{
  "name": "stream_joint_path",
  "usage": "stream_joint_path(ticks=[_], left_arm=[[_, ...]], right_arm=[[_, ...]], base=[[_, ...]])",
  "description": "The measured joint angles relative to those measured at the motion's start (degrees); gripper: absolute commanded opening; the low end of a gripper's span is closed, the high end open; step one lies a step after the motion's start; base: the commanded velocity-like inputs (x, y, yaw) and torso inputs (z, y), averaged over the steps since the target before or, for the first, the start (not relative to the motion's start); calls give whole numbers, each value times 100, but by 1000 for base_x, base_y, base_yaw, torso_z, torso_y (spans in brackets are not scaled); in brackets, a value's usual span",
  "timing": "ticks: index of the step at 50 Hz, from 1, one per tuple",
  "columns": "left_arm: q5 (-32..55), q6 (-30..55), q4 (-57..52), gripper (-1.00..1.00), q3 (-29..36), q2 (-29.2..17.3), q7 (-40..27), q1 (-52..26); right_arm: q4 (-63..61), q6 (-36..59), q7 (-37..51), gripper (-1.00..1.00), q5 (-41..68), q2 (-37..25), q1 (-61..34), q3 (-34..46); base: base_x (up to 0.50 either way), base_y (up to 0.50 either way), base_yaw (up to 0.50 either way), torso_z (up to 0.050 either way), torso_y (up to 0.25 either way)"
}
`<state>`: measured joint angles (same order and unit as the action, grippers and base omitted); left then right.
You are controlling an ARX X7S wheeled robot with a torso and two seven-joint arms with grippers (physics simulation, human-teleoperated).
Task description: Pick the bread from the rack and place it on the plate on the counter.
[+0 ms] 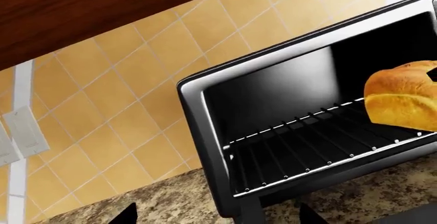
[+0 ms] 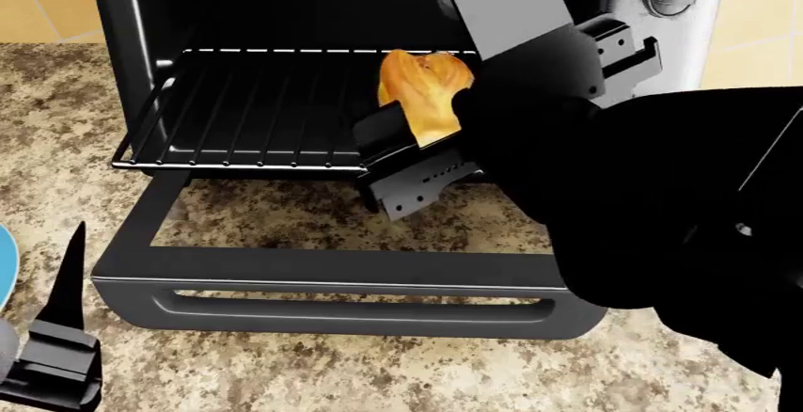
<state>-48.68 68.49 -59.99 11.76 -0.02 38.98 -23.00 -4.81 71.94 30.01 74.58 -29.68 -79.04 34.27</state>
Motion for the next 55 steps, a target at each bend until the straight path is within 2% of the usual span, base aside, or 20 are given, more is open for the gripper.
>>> stream_joint_path(ticks=[50,51,55], left_arm=[[188,-207,-1,100,26,2,-188,375],[125,-153,0,100,74,0,-130,324],[162,-192,-1,100,43,2,-160,353]], right_arm=[[916,-640,-907,100,-751,253,178,648],[930,-650,-918,-100,-757,258,184,655],[959,-678,-904,-100,-764,266,206,654]], base=[[0,0,0,0,0],[0,0,0,0,0],[0,0,0,0,0]])
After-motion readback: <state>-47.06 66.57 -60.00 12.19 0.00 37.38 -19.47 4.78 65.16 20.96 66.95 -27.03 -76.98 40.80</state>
